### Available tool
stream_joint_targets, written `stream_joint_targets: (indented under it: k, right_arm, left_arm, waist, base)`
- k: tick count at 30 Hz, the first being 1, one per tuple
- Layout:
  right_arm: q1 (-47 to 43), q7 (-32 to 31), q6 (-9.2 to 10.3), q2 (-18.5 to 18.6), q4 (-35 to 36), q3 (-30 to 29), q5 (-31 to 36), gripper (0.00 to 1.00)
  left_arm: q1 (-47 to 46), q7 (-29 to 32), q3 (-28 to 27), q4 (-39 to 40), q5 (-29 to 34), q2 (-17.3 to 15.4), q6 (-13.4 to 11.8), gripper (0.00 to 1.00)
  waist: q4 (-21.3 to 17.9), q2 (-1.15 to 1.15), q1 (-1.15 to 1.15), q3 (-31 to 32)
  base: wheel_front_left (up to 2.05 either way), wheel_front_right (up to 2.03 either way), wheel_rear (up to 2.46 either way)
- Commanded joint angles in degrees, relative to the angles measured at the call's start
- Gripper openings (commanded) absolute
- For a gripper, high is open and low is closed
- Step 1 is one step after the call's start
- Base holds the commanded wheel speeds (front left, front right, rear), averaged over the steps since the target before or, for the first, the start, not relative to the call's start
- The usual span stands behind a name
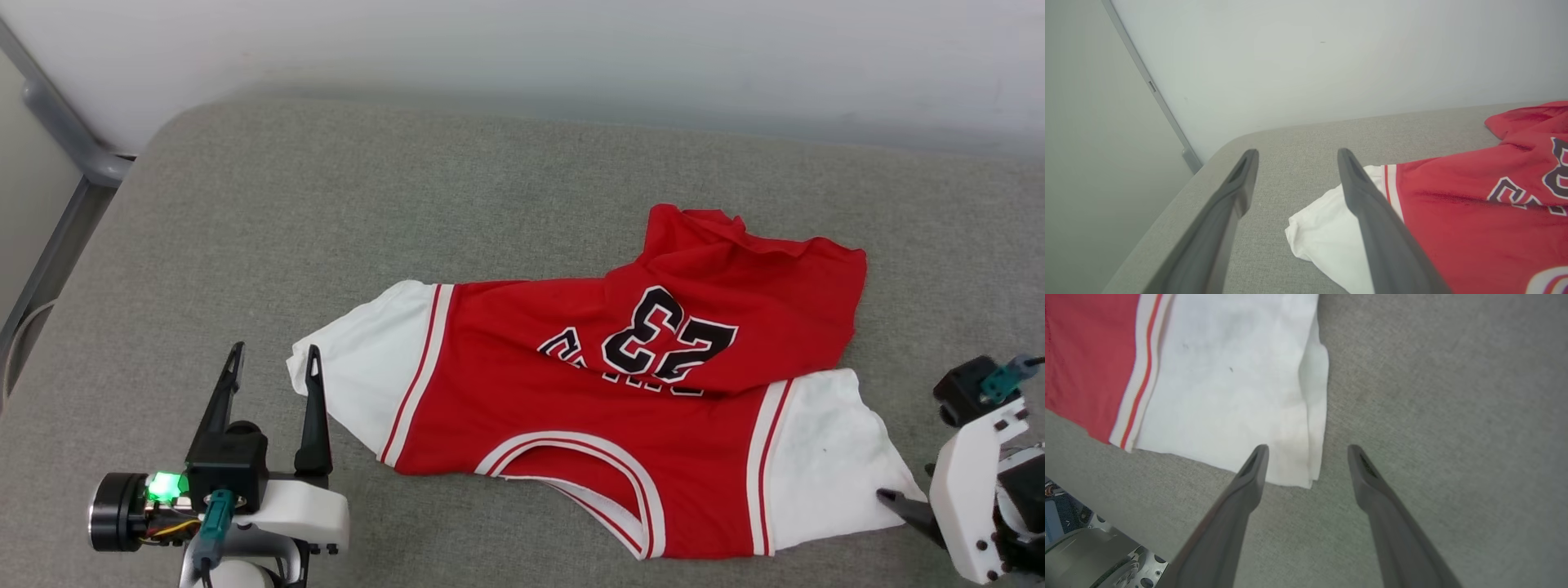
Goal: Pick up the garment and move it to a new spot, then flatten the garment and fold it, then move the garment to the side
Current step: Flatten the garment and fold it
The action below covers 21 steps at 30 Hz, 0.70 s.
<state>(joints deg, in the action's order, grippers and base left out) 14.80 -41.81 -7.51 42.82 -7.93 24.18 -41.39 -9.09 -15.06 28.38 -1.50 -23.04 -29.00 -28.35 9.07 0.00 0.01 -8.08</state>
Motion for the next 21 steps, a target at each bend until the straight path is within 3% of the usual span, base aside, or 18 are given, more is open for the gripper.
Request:
stream_joint_targets:
  k: [1, 9, 10, 11, 12, 21]
  right_arm:
    - [0.9, 0.6, 0.04, -0.9, -1.5, 1.4, -0.3, 1.0]
    - [1.3, 5.2, 0.04, -4.1, -11.4, 8.3, -1.2, 1.0]
    - [1.3, 6.4, 0.04, -4.3, -12.0, 8.7, -1.6, 0.74]
    - [1.6, 7.5, 0.04, -4.4, -12.5, 9.1, -2.0, 0.13]
    - [1.9, 8.6, 0.04, -4.1, -12.8, 9.3, -2.2, 0.0]
    - [0.1, 14.0, 0.06, 2.3, -14.5, 6.9, -7.3, 0.0]
  left_arm:
    - [1.1, -0.1, -1.1, 0.1, 1.3, 1.2, 0.7, 1.0]
    - [3.8, -0.1, -6.1, -1.2, 6.0, 6.4, 5.0, 1.0]
    - [3.9, -0.1, -6.7, -1.5, 6.5, 6.9, 5.7, 1.0]
    - [4.0, -0.1, -7.3, -1.7, 7.1, 7.3, 6.3, 1.0]
    - [4.1, -0.2, -7.8, -2.0, 7.5, 7.6, 6.9, 1.0]
    - [6.3, -0.2, -12.6, -3.7, 10.8, 9.9, 10.5, 1.0]
  waist:
    - [0.7, 0.0, -0.01, -0.8]
    - [1.0, 0.0, -0.01, -1.8]
    - [0.9, 0.0, -0.01, -1.7]
    - [0.7, 0.0, -0.01, -1.7]
    - [0.4, 0.0, -0.01, -1.5]
    - [-2.7, 0.0, -0.01, 1.3]
  base:
    - [0.0, 0.0, 0.0]
    - [0.0, 0.0, 0.0]
    - [0.0, 0.0, 0.0]
    - [0.0, 0.0, 0.0]
    - [0.0, 0.0, 0.0]
    - [0.0, 0.0, 0.0]
